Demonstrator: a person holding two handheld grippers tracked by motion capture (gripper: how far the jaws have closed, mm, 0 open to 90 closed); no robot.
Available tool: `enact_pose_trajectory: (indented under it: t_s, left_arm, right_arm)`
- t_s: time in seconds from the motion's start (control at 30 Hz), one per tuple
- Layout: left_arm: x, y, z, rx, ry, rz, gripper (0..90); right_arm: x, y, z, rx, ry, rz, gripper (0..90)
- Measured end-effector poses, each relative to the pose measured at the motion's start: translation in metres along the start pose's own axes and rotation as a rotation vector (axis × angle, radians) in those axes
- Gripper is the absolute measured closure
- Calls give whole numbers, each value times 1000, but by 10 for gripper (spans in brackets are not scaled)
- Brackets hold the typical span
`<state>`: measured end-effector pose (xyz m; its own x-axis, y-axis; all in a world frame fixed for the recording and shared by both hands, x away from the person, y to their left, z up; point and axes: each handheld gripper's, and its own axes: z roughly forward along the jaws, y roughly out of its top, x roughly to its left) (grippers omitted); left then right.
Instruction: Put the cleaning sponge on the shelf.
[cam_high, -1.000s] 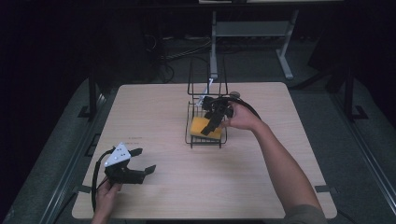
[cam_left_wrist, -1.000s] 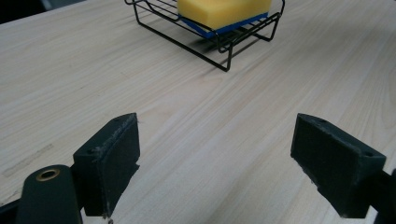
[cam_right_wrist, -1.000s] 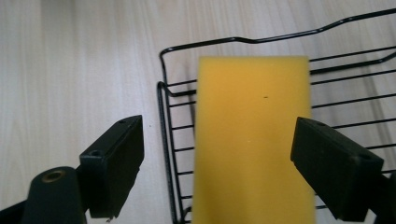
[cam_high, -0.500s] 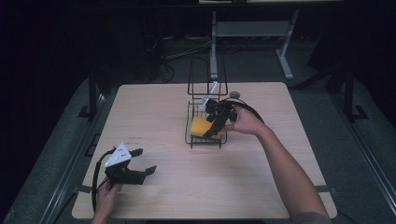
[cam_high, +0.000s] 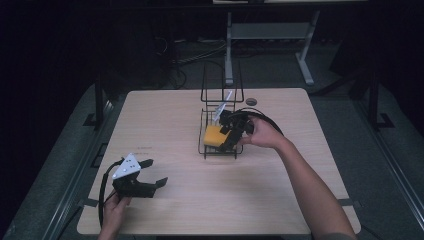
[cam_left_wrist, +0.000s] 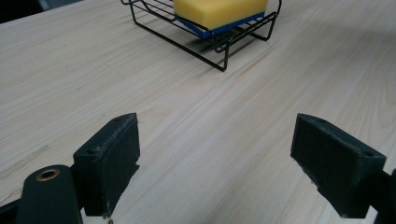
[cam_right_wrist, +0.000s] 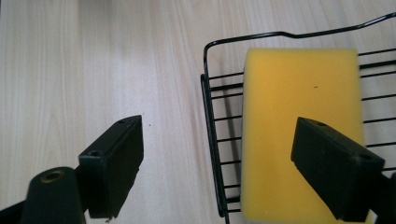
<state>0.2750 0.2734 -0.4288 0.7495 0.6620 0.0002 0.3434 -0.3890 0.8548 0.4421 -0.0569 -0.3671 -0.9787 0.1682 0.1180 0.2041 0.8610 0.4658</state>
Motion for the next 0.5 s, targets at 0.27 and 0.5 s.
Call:
enact_pose_trajectory:
  t_s: [0.27,0.5]
  left_arm:
    - [0,1,0,-1,0,6,150]
    - [-1,1,0,-1,0,6,150]
  right_arm:
    - [4,-3,4,11,19,6,164]
    - [8,-2,3,-6,35,7,164]
